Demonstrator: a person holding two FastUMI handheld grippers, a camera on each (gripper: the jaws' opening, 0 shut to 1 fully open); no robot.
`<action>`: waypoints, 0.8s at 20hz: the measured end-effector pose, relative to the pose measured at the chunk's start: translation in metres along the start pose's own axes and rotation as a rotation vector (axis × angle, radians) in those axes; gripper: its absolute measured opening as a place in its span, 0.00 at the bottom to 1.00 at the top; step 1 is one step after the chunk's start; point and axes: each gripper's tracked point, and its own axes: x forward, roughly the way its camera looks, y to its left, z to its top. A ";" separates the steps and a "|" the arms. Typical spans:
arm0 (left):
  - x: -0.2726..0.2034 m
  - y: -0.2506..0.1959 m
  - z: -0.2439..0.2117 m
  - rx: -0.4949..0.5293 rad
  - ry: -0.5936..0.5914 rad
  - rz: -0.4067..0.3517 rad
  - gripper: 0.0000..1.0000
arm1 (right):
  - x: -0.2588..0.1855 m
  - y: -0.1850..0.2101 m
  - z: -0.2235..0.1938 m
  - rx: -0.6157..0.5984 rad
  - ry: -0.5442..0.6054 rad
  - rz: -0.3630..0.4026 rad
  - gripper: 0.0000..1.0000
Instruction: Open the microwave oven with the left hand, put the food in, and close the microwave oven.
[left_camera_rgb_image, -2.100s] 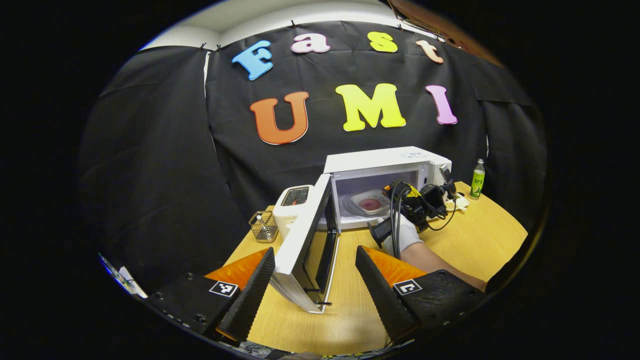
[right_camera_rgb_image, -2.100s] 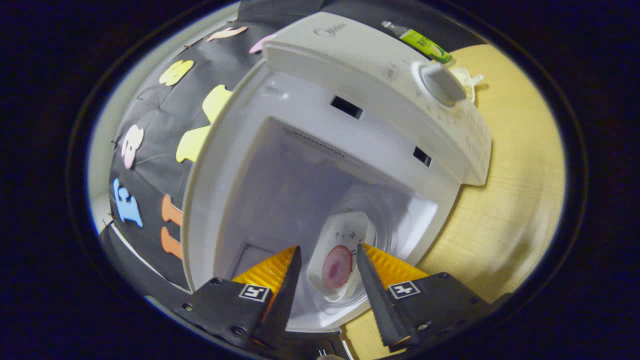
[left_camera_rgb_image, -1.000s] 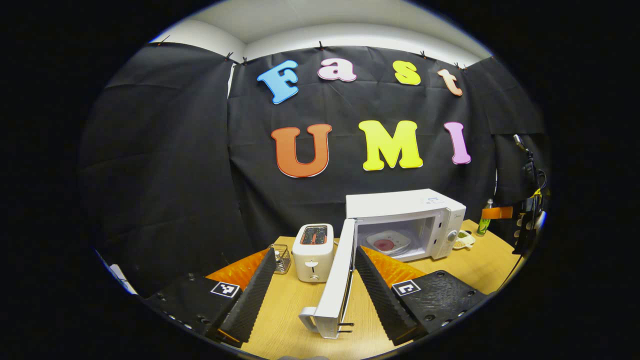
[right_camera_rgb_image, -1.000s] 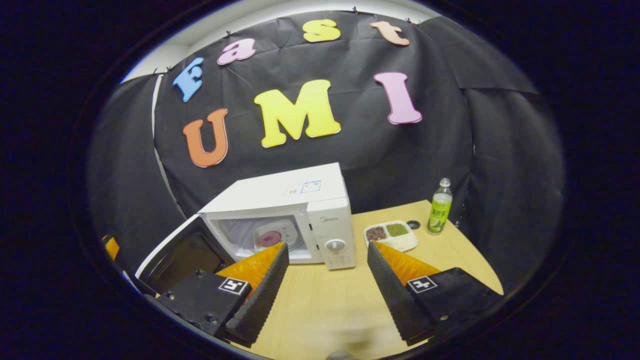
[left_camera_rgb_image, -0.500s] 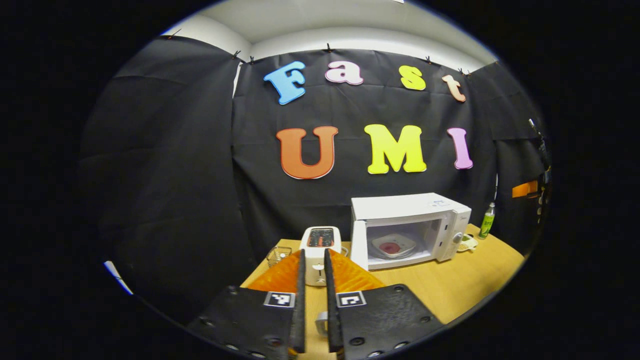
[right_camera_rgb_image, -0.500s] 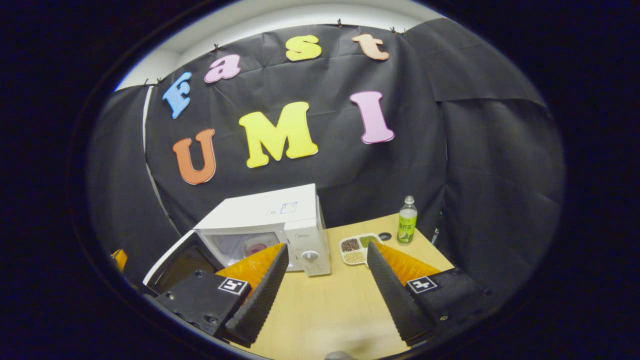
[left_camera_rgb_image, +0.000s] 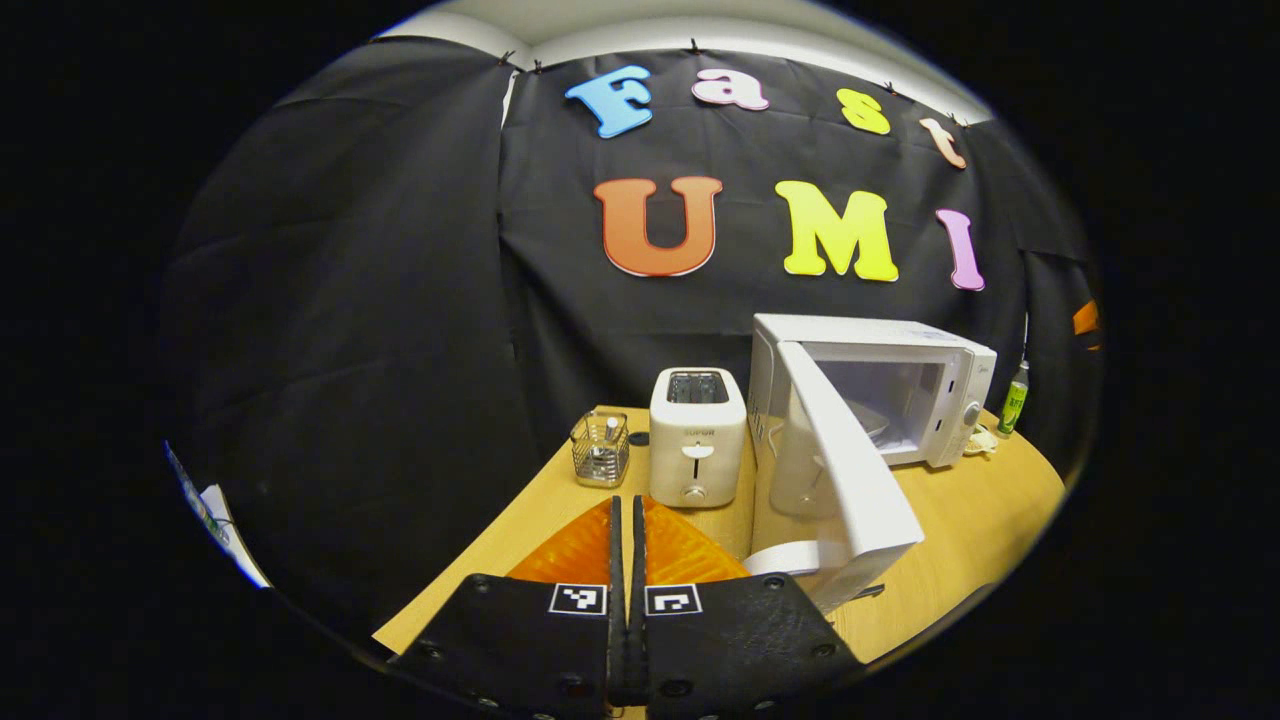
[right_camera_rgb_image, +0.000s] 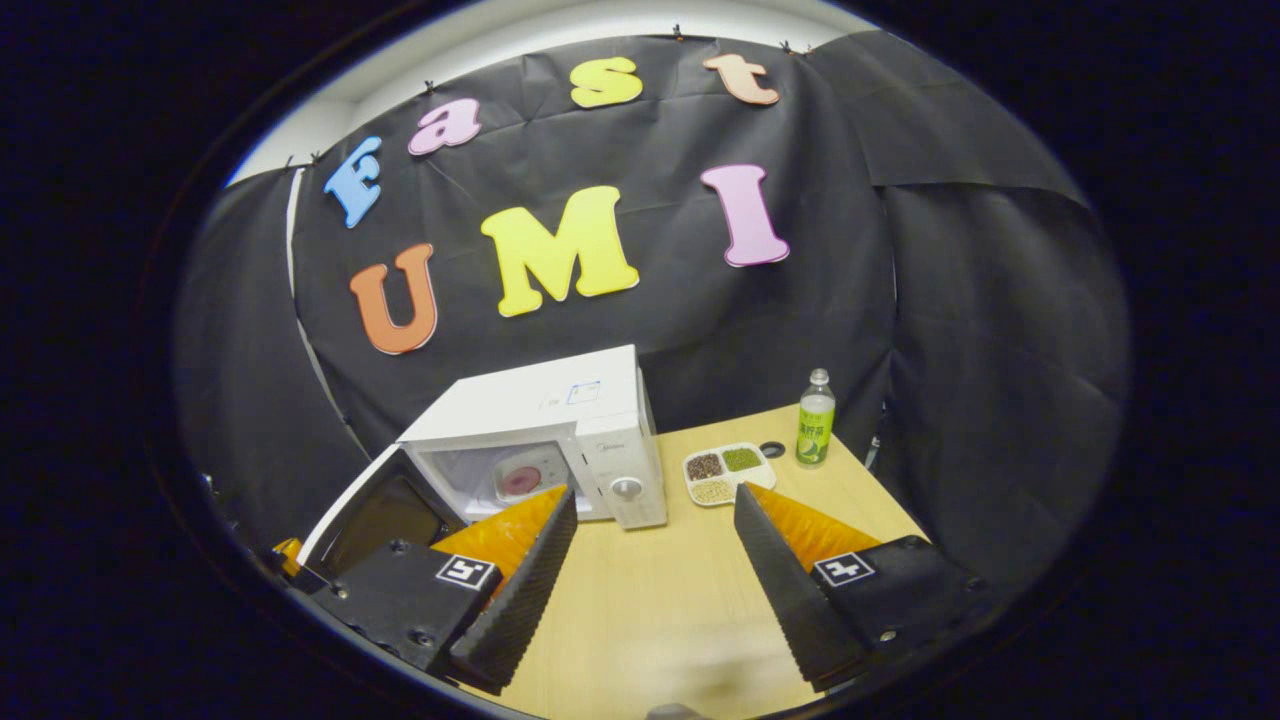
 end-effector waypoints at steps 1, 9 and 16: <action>0.002 -0.002 -0.005 0.008 0.002 -0.005 0.00 | -0.004 0.000 0.002 -0.002 -0.004 -0.005 0.91; 0.005 -0.037 -0.008 0.066 0.005 -0.087 0.00 | -0.015 -0.014 0.001 0.033 -0.022 -0.043 1.00; -0.002 -0.107 0.000 0.110 -0.019 -0.196 0.00 | -0.017 -0.014 -0.007 0.010 0.006 -0.028 0.91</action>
